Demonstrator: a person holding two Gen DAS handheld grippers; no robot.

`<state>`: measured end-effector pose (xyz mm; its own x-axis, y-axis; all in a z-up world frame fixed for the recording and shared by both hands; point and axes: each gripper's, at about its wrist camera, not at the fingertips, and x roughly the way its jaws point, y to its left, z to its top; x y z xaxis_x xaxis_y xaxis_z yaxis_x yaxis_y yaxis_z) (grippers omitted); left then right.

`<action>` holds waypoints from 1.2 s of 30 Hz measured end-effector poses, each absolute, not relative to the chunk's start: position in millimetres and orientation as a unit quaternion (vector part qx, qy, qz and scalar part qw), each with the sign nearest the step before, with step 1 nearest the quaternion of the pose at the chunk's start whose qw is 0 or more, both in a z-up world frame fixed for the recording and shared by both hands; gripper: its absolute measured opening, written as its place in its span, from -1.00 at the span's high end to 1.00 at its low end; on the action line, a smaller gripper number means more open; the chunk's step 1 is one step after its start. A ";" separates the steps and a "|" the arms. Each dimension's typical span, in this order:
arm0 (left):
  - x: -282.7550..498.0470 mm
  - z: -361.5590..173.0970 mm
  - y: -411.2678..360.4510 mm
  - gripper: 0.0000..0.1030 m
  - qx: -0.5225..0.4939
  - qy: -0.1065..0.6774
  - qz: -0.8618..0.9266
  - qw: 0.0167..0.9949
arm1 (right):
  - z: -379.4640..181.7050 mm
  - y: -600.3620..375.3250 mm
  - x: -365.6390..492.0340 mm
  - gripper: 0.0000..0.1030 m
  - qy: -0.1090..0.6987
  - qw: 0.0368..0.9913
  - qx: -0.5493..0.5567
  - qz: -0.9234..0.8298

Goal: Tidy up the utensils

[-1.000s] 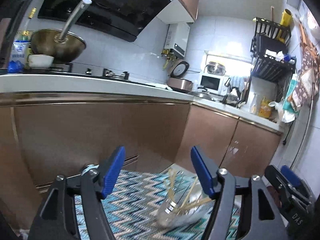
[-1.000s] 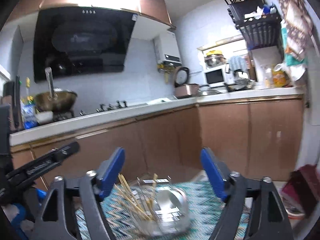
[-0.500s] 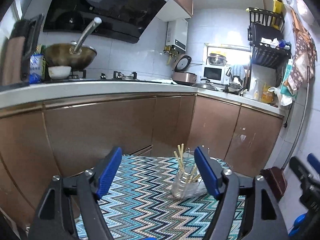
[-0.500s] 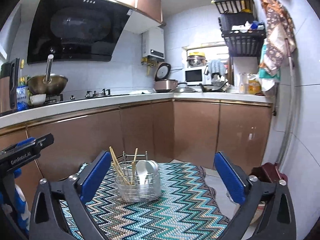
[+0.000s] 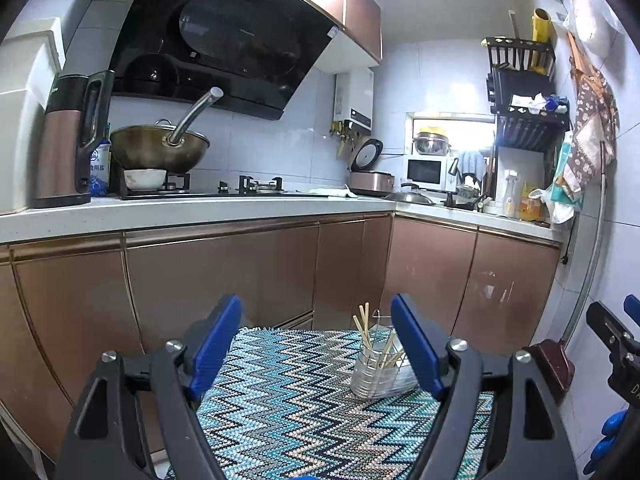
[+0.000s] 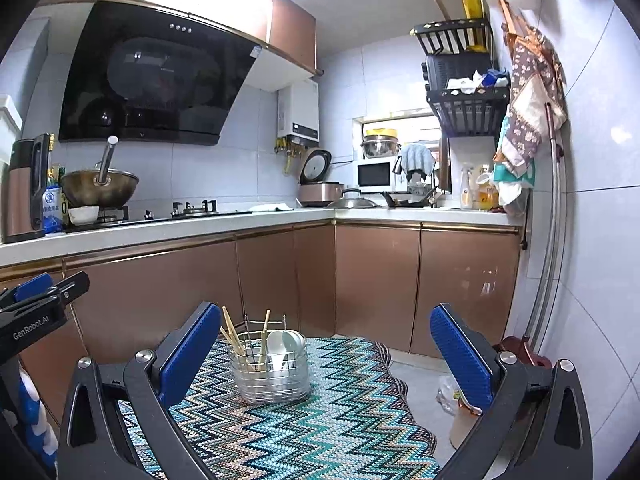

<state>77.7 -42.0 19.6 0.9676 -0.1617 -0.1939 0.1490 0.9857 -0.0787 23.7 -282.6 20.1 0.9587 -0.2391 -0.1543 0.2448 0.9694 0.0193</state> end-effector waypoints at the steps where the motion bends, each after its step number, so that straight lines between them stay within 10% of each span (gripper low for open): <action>1: 75.0 20.8 -40.0 -0.48 -0.033 0.101 -0.079 0.991 | 21.5 -281.1 20.4 -0.99 0.074 0.990 0.017 -0.122; 36: 46.1 25.7 -23.1 -0.50 -0.025 0.102 -0.065 0.992 | 29.0 -276.0 -4.5 -0.99 0.069 0.991 0.004 -0.114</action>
